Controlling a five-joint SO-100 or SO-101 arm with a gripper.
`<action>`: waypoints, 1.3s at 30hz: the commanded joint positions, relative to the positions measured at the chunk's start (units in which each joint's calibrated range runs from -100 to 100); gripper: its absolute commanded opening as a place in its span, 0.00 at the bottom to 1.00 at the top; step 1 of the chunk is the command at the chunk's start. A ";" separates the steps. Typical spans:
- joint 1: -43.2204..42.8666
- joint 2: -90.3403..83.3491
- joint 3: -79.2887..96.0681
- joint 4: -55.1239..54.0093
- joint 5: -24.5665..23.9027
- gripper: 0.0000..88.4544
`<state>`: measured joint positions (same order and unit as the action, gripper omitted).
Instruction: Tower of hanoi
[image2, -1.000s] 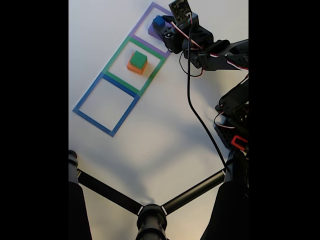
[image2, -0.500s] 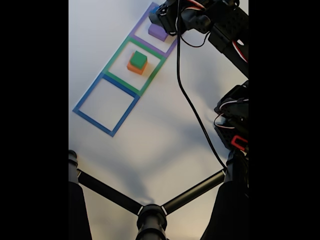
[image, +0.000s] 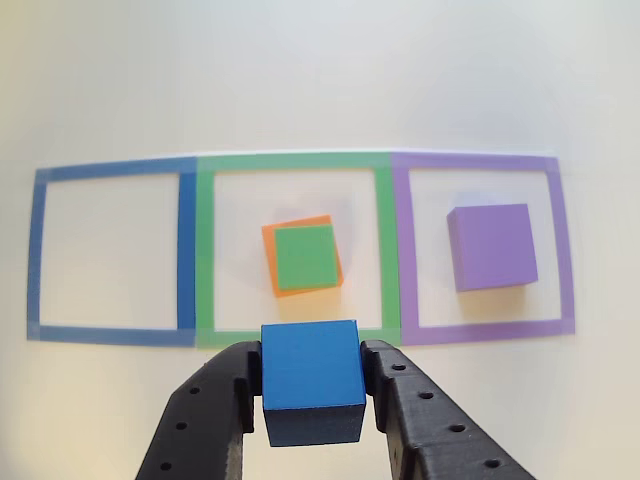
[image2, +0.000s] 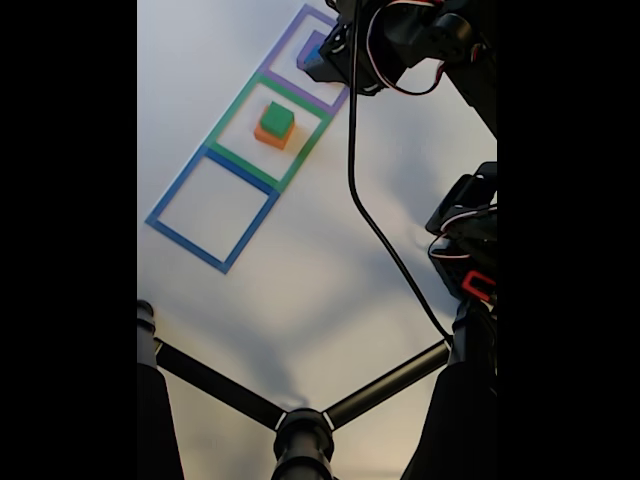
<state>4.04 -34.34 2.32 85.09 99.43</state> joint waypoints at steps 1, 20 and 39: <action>-3.47 -3.16 -2.91 2.04 0.57 0.03; -0.73 -10.53 32.34 -30.41 0.57 0.04; 0.26 -10.21 63.88 -73.07 0.57 0.04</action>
<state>3.34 -44.85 64.57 19.46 99.62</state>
